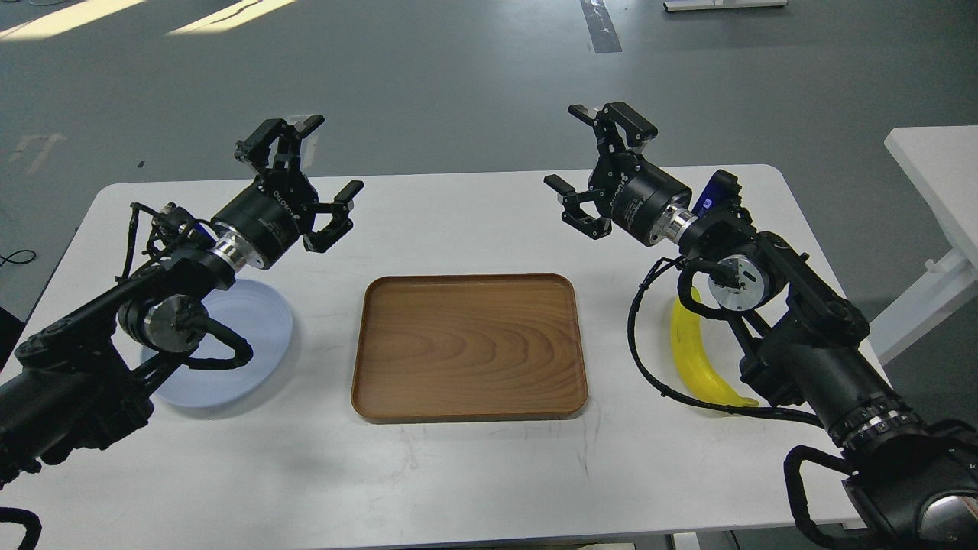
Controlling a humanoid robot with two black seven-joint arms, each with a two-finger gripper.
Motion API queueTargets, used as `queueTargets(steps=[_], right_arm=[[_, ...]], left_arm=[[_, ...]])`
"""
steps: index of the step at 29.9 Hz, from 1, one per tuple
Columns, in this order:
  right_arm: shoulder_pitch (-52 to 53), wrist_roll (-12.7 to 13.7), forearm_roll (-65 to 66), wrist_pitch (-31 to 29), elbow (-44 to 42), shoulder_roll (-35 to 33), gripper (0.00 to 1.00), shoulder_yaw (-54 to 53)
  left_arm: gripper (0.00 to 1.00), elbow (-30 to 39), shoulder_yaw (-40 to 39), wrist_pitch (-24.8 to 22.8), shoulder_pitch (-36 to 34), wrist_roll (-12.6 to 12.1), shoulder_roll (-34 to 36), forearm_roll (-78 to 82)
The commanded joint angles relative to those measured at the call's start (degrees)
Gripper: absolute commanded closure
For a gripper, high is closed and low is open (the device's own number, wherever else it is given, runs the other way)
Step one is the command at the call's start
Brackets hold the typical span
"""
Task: Place banana on plate with both arms
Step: 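Move the left gripper down toward the light blue plate's rim, then grasp the rim of the light blue plate with the left gripper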
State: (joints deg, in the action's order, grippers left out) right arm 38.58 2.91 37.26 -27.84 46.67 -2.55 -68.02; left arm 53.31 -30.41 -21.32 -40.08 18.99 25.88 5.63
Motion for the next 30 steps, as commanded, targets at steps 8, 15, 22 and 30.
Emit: queueTargets(steps=[8, 15, 22, 30], right_arm=[[-0.17, 2.45, -1.66, 1.12, 0.26, 0.96, 0.00, 0.08], [-0.17, 2.36, -1.66, 1.04, 0.35, 1.32, 0.00, -0.01], [-0.26, 2.28, -1.66, 0.86, 0.35, 1.58, 0.00, -0.01], [-0.44, 2.28, -1.58, 0.86, 0.35, 1.41, 0.00, 0.08]], left_arm=[[0.02, 1.36, -2.11, 0.05, 2.90, 0.00, 1.01, -0.01], [0.02, 4.35, -3.08, 0.58, 4.83, 0.00, 2.69, -0.09], [0.02, 4.43, -3.52, 0.84, 4.66, 0.00, 2.77, -0.01], [0.02, 4.43, -3.25, 1.63, 4.57, -0.09, 2.51, 0.17]])
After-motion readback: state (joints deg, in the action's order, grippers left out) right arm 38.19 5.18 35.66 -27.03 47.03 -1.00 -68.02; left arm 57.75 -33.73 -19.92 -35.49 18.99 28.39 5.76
